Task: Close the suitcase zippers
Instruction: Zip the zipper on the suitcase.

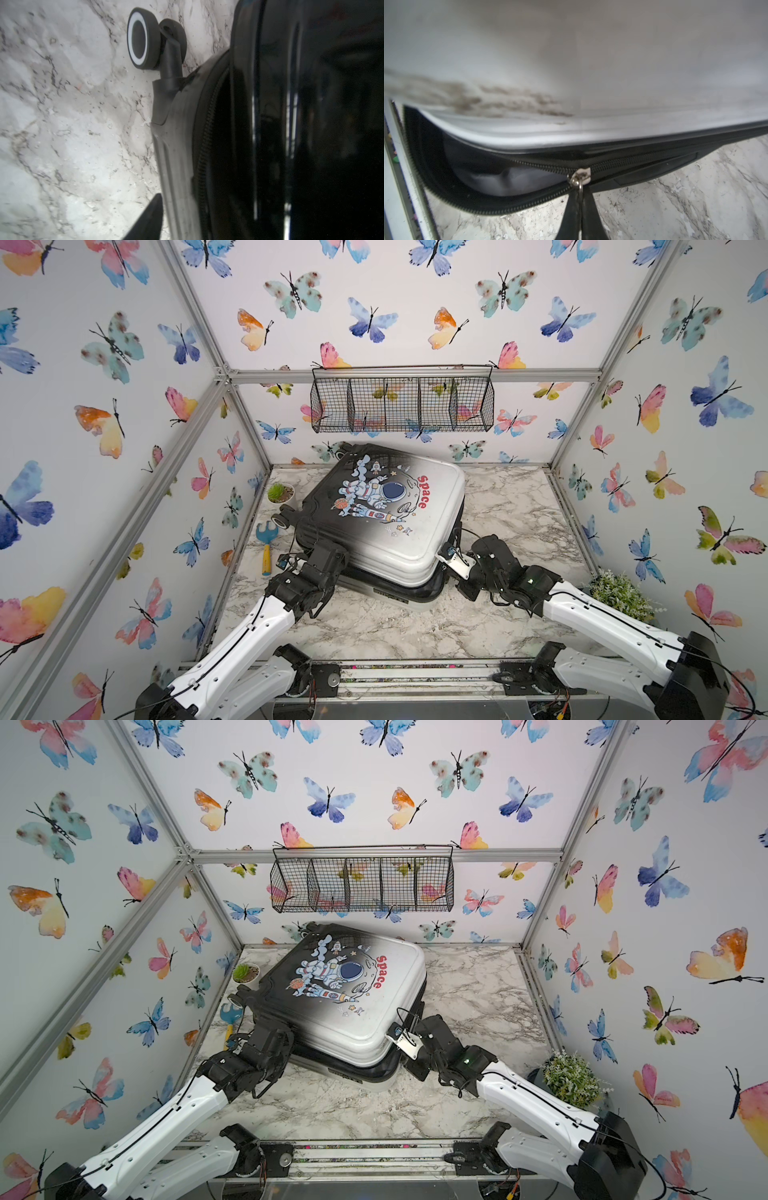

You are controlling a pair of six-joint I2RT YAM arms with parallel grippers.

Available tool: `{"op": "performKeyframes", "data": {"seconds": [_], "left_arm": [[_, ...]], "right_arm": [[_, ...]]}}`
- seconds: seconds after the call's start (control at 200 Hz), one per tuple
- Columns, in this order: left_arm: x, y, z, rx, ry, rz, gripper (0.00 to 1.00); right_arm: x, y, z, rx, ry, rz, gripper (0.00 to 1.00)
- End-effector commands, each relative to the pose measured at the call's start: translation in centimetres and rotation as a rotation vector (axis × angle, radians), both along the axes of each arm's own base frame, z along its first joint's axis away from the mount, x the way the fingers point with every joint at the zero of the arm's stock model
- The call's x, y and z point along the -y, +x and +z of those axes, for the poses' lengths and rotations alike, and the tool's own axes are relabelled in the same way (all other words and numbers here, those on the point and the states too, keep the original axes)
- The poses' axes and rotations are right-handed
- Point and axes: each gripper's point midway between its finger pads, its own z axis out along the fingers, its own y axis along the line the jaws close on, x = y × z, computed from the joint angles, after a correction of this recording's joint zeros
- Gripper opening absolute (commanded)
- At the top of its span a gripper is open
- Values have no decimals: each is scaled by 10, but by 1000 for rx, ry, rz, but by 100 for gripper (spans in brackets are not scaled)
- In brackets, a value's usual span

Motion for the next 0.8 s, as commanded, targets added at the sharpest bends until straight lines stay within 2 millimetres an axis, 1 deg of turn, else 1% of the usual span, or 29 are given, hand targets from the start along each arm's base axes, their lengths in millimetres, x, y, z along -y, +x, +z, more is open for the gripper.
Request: {"op": "performKeyframes", "data": {"seconds": [0.0, 0.105, 0.175, 0.235, 0.33, 0.405, 0.445, 0.486, 0.526, 0.611, 0.681, 0.721, 0.761, 0.796], "left_arm": [[2, 1, 16, 37, 12, -55, 68], [-13, -4, 32, 54, 104, -78, 74], [-25, -3, 49, 78, 189, -137, 76], [-39, -3, 67, 84, 278, -170, 77], [-58, 7, 106, 135, 453, -265, 79], [-63, 22, 132, 175, 578, -403, 80], [-64, 30, 141, 183, 650, -496, 80], [-71, 36, 147, 165, 708, -542, 79], [-72, 45, 152, 166, 745, -627, 79], [-73, 57, 154, 140, 755, -789, 77], [-77, 60, 151, 77, 789, -906, 77], [-81, 60, 146, 26, 823, -969, 76], [-78, 59, 142, 11, 861, -1046, 76], [-77, 60, 142, 19, 897, -1074, 77]], "right_arm": [[-9, 27, 32, 116, 52, 10, 3], [6, 39, 27, 120, 27, -21, 3], [16, 46, 21, 118, -4, -34, 3], [25, 52, 18, 117, -20, -50, 3], [38, 64, 17, 125, -34, -87, 3], [43, 70, 19, 141, -34, -96, 3], [45, 74, 21, 144, -30, -100, 3], [47, 77, 19, 138, -39, -103, 3], [49, 81, 19, 136, -50, -108, 3], [57, 92, 20, 144, -65, -133, 3], [69, 105, 19, 143, -68, -173, 3], [76, 112, 18, 143, -71, -194, 3], [81, 119, 18, 150, -77, -209, 3], [85, 125, 19, 160, -86, -224, 3]]}}
